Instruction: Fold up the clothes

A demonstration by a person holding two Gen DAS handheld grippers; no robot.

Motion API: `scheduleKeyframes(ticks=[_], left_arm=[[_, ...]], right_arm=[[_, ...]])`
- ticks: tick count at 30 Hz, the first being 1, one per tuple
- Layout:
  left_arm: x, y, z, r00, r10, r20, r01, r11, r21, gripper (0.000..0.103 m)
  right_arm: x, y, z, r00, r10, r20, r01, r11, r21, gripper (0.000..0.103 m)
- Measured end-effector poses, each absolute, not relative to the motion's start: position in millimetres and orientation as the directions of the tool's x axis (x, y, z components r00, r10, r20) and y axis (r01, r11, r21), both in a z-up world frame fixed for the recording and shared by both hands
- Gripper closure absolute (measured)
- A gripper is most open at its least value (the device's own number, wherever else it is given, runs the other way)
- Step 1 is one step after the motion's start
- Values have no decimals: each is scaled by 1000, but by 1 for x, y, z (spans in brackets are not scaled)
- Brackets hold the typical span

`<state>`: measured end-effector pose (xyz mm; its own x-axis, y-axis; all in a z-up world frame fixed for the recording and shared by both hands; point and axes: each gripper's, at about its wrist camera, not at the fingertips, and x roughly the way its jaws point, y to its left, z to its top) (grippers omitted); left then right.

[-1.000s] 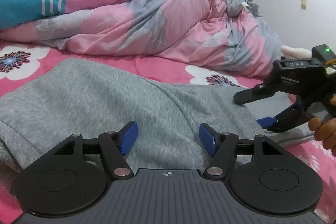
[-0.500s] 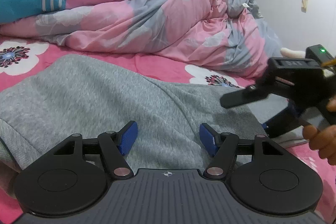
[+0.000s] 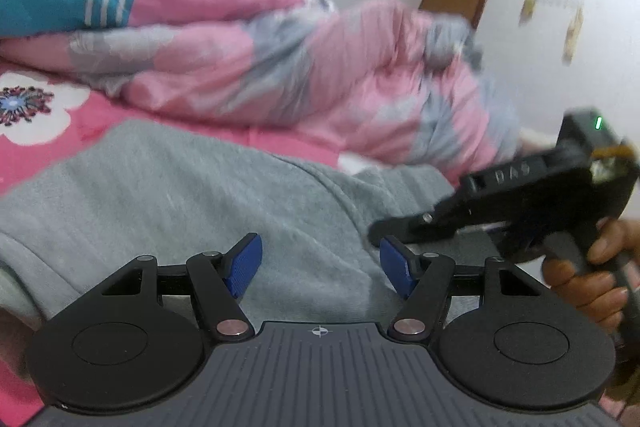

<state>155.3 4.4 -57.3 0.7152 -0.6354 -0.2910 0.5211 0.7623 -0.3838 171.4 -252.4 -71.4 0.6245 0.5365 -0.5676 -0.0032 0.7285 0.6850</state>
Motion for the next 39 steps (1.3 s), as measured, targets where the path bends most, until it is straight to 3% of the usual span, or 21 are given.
scheduleKeyframes(ticks=[6, 14, 21, 27, 39], left_arm=[[153, 32, -42, 762, -629, -153, 515, 733, -446, 37], [187, 26, -62, 744, -607, -279, 416, 747, -518, 38], [199, 7, -72, 645, -675, -358, 431, 709, -559, 38], [211, -30, -73, 550, -700, -455, 449, 707, -546, 37], [221, -48, -56, 501, -683, -531, 433, 729, -529, 37]], right_arm=[[164, -291, -28, 673, 415, -612, -25, 840, 542, 80], [151, -379, 1, 678, 229, -698, 61, 929, 364, 80], [137, -462, 6, 680, 131, -721, 148, 939, 311, 80], [128, -512, -11, 667, 170, -726, 155, 921, 358, 81], [114, -562, -36, 667, 288, -687, 124, 867, 483, 81]])
